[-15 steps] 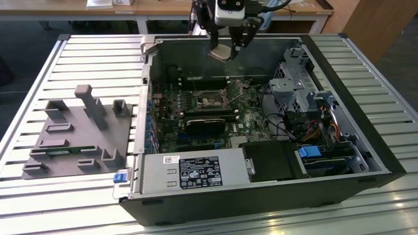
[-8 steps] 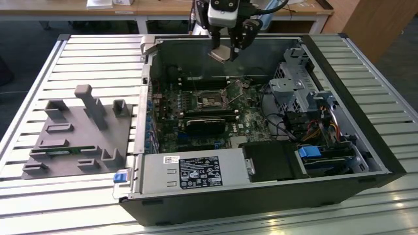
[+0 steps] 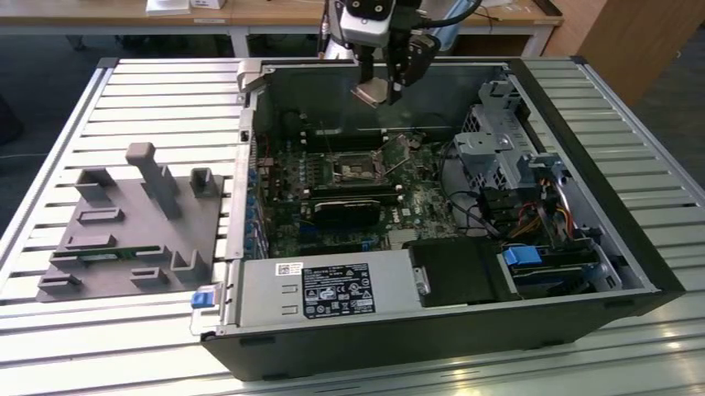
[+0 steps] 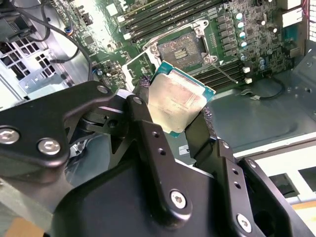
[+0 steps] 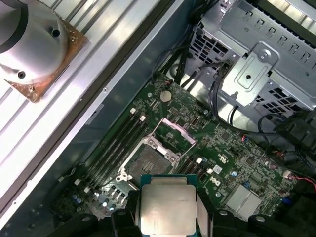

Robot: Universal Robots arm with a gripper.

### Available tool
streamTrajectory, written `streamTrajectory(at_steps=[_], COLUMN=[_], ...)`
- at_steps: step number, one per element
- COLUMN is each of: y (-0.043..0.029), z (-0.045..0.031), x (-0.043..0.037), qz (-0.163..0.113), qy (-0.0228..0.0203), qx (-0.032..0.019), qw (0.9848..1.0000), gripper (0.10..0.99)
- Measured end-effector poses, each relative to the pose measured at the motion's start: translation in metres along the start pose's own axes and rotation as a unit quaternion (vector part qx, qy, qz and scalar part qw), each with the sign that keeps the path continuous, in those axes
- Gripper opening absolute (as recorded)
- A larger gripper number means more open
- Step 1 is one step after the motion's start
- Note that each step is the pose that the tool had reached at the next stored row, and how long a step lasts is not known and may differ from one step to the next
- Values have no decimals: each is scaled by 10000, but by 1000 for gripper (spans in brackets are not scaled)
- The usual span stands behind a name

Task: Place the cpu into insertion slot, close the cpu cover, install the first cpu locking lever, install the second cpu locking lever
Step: 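Place the cpu into insertion slot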

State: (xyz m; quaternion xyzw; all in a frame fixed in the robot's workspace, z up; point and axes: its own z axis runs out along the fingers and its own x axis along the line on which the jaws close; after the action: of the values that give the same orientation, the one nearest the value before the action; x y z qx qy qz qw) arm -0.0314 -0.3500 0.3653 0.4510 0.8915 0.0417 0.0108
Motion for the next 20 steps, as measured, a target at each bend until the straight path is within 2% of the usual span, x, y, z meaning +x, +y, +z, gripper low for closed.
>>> streamTrajectory(at_steps=[9, 20], y=[-4, -6], z=[46, 64], x=[-1, -1], qz=[76, 187], qy=[-6, -15], qx=[-2, -4], qw=[10000, 9998], gripper=[541, 541])
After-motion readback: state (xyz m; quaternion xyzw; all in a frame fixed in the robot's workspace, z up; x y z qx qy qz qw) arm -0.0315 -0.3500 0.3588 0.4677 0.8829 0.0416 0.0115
